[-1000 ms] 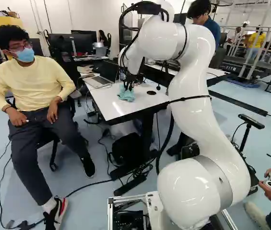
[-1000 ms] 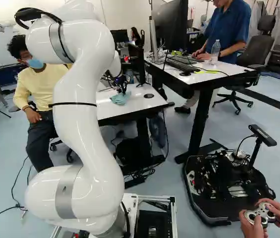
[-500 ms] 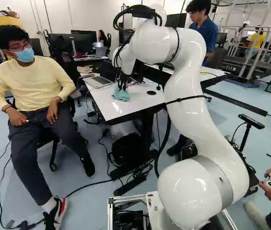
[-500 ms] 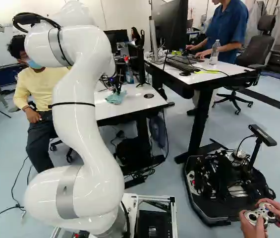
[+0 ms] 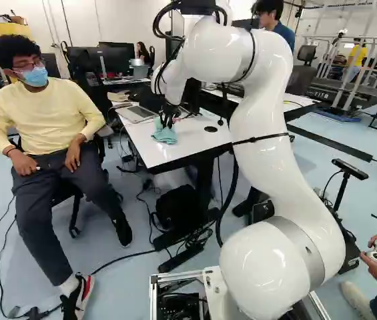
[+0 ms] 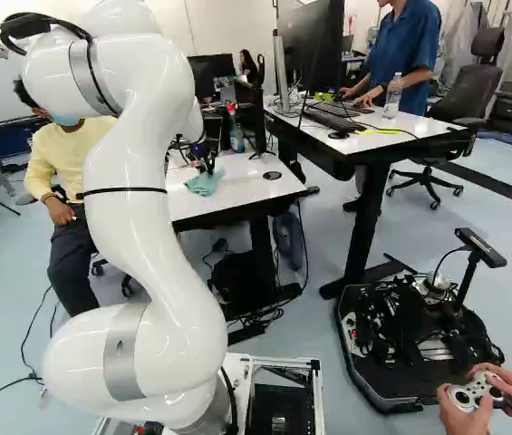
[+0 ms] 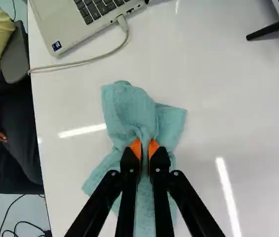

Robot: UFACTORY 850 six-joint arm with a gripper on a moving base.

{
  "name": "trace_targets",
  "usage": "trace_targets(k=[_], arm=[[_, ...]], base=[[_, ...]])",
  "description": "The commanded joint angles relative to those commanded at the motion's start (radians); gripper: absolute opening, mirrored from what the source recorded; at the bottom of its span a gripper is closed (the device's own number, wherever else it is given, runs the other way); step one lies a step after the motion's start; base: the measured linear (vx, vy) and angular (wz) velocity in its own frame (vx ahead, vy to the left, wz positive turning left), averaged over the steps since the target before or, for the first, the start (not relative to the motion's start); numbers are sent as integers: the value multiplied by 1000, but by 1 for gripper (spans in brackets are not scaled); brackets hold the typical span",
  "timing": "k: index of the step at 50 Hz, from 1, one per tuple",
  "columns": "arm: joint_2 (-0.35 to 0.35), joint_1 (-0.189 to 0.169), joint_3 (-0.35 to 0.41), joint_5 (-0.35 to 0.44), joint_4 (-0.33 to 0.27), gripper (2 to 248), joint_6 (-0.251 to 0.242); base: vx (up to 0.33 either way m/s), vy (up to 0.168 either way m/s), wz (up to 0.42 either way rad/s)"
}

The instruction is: Clean the table with the green towel

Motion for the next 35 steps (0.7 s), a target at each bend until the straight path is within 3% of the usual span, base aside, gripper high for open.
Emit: trace_targets(k=[20, 35], arm=[[42, -50, 59, 0, 0, 39, 0], [20, -90, 29, 0, 0, 39, 0]], base=[[0, 0, 0], [0, 0, 0]])
